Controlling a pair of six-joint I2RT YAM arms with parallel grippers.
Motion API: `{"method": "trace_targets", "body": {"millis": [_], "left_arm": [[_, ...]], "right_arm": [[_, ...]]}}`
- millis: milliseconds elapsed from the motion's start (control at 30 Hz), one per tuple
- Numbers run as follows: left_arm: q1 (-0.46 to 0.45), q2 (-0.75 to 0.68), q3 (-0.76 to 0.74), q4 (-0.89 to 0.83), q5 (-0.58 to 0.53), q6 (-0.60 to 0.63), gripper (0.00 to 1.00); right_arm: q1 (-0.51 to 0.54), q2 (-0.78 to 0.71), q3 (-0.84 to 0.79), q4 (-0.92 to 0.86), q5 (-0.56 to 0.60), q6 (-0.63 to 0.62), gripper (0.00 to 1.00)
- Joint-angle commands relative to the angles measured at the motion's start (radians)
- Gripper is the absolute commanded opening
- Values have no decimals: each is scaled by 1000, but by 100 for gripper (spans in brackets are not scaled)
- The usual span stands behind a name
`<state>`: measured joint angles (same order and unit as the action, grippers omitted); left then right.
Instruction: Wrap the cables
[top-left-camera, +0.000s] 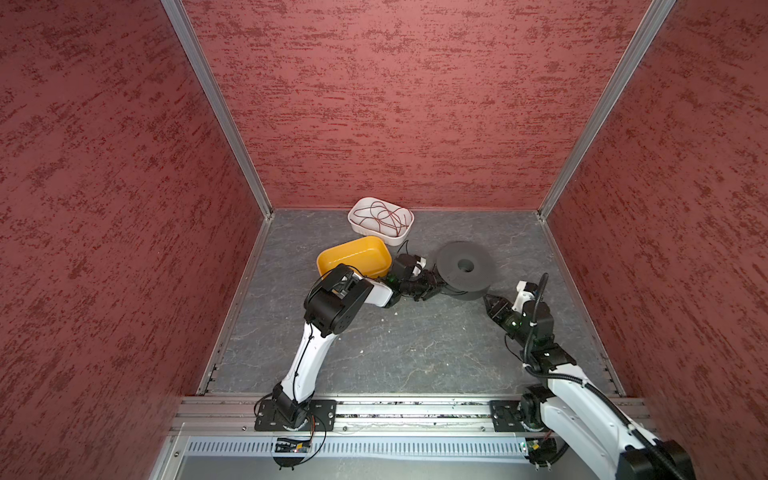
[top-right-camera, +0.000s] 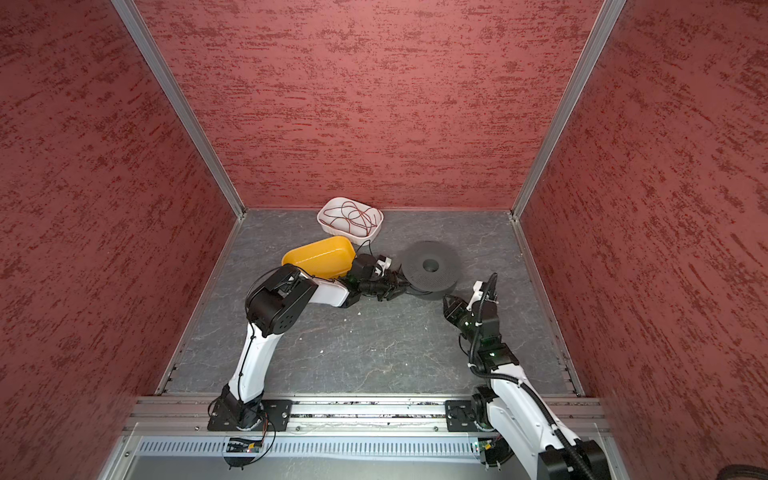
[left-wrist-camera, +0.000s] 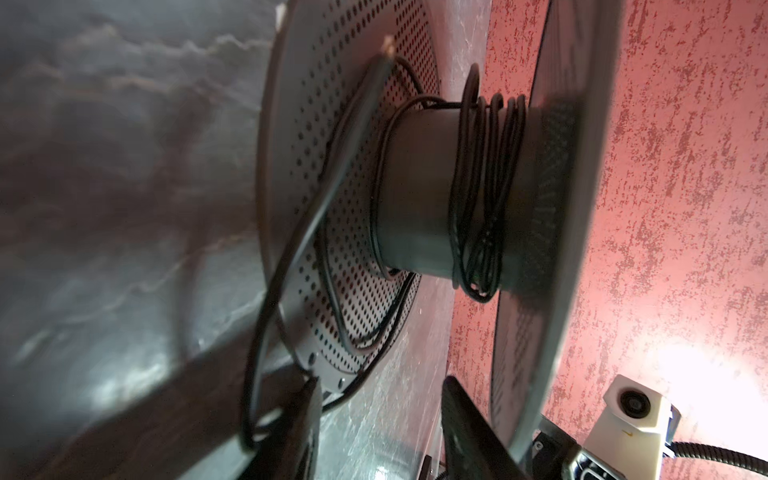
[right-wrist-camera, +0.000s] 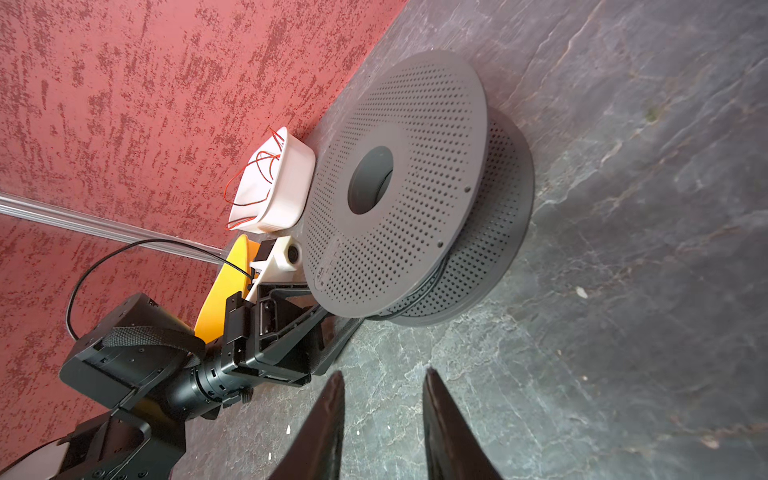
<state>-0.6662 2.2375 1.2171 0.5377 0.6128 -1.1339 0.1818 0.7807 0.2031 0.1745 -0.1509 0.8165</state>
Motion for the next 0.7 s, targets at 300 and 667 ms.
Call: {"method": "trace_targets", "body": {"millis": [300,667], "left_arm": [[25,-76,-11,-41,75,124,62],[36,-112,-8,-23,152,196,73]], "right_arm": [[4,3,24,28,-6,-10,34],[5,-6,18,35,-41,-24,40]]}}
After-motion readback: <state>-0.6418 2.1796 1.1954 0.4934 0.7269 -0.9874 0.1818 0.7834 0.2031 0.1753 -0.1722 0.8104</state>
